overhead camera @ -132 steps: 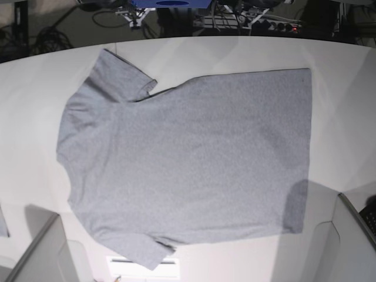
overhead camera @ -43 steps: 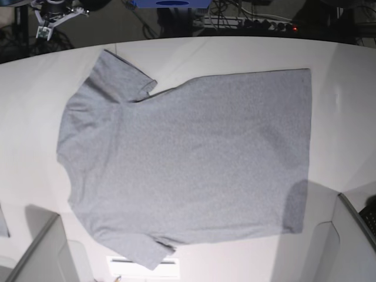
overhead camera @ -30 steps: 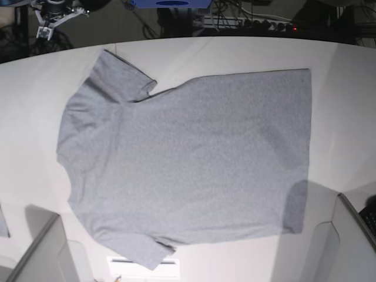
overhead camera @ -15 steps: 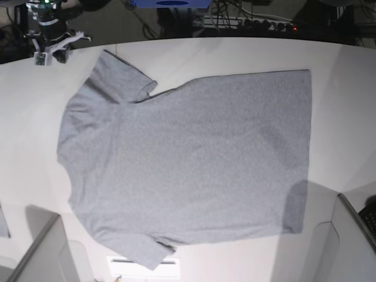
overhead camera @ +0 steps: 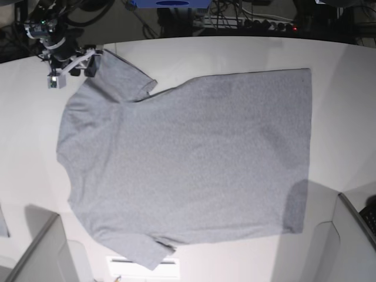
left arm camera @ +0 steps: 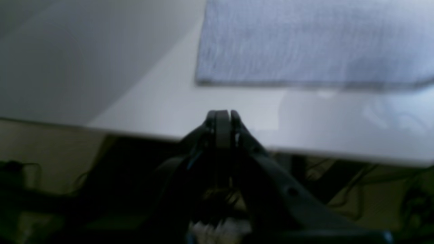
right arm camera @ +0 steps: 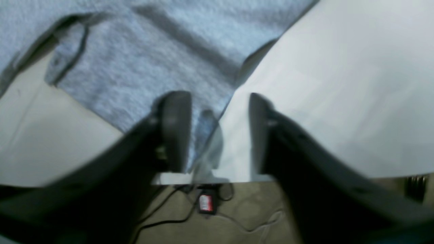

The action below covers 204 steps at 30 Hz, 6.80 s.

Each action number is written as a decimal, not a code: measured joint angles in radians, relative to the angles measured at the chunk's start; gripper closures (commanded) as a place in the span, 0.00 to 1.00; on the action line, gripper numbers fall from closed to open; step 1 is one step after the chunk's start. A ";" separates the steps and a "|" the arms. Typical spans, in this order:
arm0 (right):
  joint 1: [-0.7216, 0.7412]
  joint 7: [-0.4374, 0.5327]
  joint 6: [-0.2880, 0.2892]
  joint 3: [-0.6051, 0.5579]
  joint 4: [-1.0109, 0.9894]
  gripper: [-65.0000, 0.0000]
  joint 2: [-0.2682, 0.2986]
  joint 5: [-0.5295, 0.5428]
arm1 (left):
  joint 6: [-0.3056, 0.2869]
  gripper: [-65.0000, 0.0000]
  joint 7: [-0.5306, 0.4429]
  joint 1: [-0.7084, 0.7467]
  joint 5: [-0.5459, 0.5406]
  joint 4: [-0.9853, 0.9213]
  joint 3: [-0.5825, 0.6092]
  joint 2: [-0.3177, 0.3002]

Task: Fold the T-shirt properly
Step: 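Move both grippers down to the shirt edge nearest the arms, then pinch the grey shirt edge with both grippers at its two corners, then drag the held shirt edge toward the arm bases with both grippers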

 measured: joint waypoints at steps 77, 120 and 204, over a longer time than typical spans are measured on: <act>0.327 -0.283 0.118 0.209 -0.422 1.00 0.061 0.179 | -0.021 0.21 0.785 -0.623 -0.402 -0.175 -0.169 0.021; 0.131 -0.464 0.114 0.207 -0.019 1.00 -0.017 0.082 | -0.147 1.00 0.914 -0.344 -0.407 0.080 -0.283 0.000; 0.540 -0.357 -0.146 0.027 -0.357 1.00 0.127 0.342 | -0.147 1.00 1.360 -0.916 -0.196 -0.071 -0.189 -0.034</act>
